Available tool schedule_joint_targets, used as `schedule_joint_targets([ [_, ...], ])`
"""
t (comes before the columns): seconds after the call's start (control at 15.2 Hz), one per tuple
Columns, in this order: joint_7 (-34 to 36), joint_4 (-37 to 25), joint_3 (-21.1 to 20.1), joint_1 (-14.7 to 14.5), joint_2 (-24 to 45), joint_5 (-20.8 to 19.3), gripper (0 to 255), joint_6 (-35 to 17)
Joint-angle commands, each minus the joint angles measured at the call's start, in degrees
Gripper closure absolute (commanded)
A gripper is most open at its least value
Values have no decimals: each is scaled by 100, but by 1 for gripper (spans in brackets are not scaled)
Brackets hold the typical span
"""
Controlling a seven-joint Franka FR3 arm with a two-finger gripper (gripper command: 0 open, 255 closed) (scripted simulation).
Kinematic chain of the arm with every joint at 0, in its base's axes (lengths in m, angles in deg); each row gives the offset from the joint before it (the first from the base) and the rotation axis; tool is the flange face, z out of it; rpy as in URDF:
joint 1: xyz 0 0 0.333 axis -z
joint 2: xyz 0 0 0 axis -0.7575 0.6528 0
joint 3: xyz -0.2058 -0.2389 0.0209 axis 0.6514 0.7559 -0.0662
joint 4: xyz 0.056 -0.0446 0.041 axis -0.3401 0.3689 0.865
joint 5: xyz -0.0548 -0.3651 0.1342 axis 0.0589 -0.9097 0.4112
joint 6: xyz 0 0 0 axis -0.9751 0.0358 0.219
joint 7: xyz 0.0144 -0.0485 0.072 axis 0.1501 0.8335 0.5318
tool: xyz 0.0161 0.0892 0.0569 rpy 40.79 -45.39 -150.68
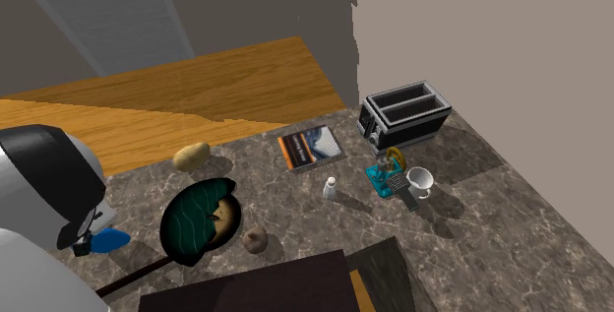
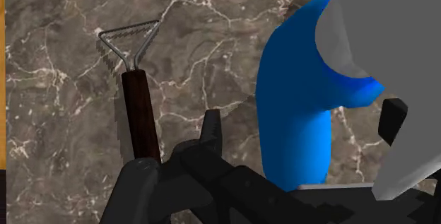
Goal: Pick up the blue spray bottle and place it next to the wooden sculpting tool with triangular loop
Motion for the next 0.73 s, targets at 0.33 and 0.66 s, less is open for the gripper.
schedule_joint_targets([
  [0.33,53,474,61,145,-686,-23,0,280],
  [0.66,53,474,61,145,-686,-23,0,281],
])
